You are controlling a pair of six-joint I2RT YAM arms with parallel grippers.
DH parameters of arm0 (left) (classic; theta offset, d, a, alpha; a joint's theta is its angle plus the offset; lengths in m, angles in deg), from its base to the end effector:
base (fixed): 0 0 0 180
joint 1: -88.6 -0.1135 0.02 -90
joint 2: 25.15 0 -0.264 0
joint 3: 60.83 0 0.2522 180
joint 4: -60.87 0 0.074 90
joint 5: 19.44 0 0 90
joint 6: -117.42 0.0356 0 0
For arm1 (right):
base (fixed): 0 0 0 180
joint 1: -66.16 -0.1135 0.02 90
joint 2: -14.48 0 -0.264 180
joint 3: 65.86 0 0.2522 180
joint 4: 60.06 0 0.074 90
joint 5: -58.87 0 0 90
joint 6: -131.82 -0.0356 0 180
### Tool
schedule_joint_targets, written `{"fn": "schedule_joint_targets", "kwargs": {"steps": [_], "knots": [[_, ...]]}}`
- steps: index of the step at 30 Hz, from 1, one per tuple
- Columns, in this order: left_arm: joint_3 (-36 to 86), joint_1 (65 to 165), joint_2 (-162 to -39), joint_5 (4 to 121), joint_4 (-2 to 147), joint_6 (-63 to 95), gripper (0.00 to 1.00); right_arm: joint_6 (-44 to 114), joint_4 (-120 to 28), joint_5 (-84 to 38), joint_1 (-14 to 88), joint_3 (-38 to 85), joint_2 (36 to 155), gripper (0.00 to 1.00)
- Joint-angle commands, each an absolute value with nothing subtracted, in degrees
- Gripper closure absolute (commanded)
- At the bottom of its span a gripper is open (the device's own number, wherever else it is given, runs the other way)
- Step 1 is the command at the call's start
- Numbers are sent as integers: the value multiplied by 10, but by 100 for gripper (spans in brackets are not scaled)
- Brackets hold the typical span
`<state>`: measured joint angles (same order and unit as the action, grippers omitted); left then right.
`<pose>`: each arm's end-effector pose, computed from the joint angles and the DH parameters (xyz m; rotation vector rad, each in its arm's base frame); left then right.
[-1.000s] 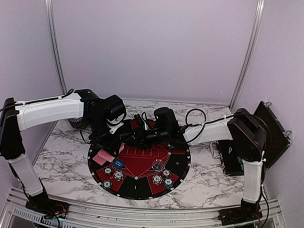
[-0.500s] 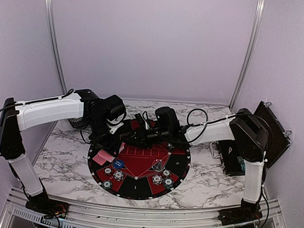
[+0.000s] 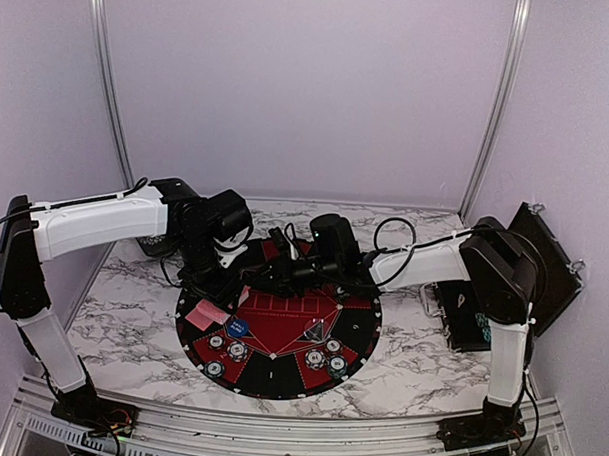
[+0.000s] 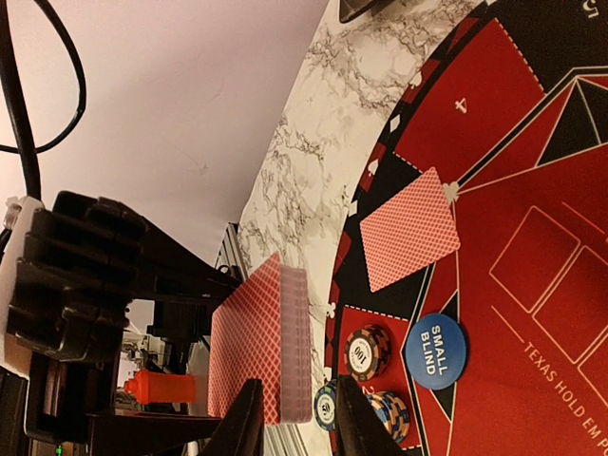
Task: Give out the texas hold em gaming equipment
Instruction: Pick up the poker card from the face-down deck piles.
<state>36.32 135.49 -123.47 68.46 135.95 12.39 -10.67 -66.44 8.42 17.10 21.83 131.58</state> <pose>0.2289 -0.2465 0.2631 0.8148 2.8310 -0.2290 0.2799 0.3573 0.1850 -0.4794 2.3224 1.7067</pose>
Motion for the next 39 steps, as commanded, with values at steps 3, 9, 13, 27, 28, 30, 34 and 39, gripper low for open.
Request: {"fn": "schedule_joint_targets", "kwargs": {"steps": [3, 9, 13, 27, 28, 30, 34, 39], "knots": [[363, 1358, -1226, 681, 1359, 131, 47, -111, -678, 86, 166, 223, 1300, 77], [364, 1357, -1227, 681, 1359, 130, 47, -112, -678, 87, 165, 223, 1301, 79], [364, 1358, -1230, 681, 1358, 132, 47, -113, -680, 89, 164, 222, 1301, 80], [367, 1358, -1232, 680, 1358, 135, 47, -114, -680, 88, 164, 221, 1300, 84], [367, 1358, -1233, 680, 1358, 135, 47, -115, -681, 87, 163, 220, 1300, 84], [367, 1357, -1233, 681, 1358, 135, 47, -115, -680, 87, 164, 219, 1299, 85], [367, 1357, -1234, 680, 1358, 135, 47, -115, -681, 86, 164, 218, 1298, 87], [366, 1358, -1233, 680, 1357, 135, 47, -116, -681, 85, 164, 217, 1297, 90]]}}
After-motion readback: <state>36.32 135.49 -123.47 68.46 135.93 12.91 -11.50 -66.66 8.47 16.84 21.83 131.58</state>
